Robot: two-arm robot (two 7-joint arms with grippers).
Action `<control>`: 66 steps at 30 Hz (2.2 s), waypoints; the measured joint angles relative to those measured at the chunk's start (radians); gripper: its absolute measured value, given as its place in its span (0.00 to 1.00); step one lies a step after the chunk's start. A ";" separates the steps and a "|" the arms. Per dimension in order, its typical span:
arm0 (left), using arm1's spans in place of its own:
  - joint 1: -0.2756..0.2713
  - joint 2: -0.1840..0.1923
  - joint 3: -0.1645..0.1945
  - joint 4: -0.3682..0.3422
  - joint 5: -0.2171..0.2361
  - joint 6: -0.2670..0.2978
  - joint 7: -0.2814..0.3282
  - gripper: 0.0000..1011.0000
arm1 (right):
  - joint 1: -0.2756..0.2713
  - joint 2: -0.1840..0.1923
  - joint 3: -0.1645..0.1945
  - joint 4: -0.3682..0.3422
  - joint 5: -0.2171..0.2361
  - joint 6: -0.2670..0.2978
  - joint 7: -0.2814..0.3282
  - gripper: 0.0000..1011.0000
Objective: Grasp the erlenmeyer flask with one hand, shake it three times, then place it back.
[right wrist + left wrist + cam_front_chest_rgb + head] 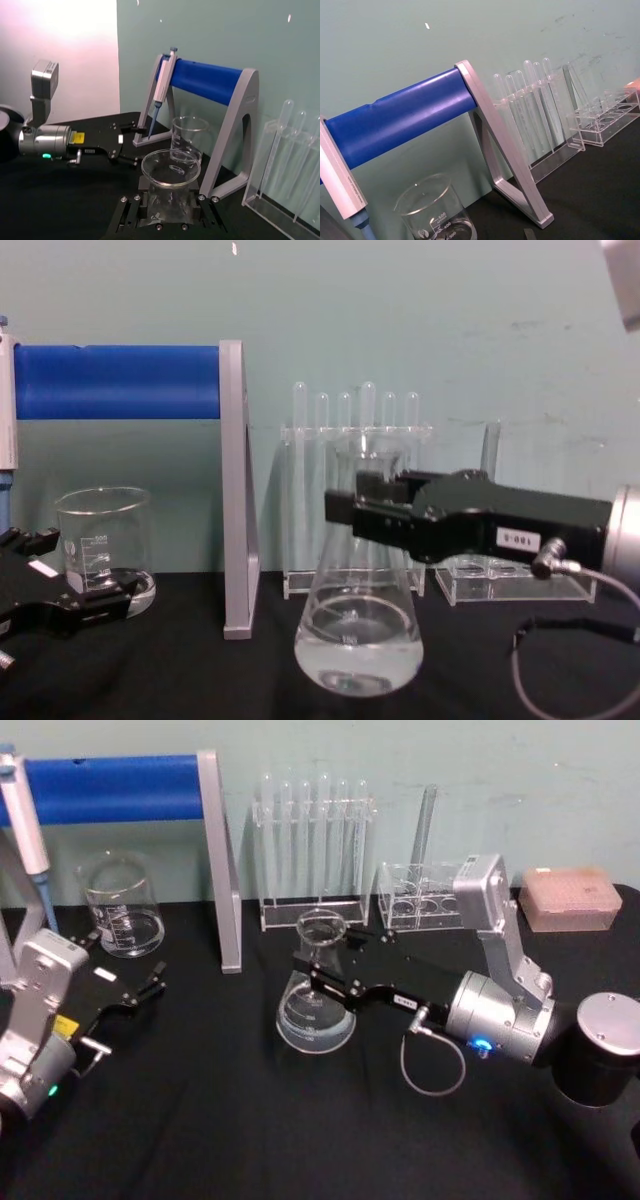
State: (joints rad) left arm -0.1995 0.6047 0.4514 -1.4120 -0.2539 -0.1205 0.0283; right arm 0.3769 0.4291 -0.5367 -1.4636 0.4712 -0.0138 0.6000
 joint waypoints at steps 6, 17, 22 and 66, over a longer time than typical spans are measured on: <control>0.000 0.000 0.000 0.000 0.000 0.000 0.000 0.99 | 0.004 0.003 -0.008 0.026 -0.002 -0.015 0.022 0.45; 0.000 0.000 0.000 0.000 0.000 0.000 0.000 0.99 | 0.015 -0.001 -0.025 0.070 -0.005 -0.036 0.053 0.45; 0.000 0.000 0.000 0.000 0.000 0.000 0.000 0.99 | 0.020 -0.004 -0.034 0.087 -0.008 -0.044 0.066 0.45; 0.000 0.000 0.000 0.000 0.000 0.000 0.000 0.99 | 0.057 -0.035 -0.072 0.237 -0.006 -0.103 0.149 0.45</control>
State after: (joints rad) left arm -0.1995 0.6047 0.4514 -1.4120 -0.2539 -0.1205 0.0283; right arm 0.4343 0.3942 -0.6084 -1.2266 0.4657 -0.1167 0.7490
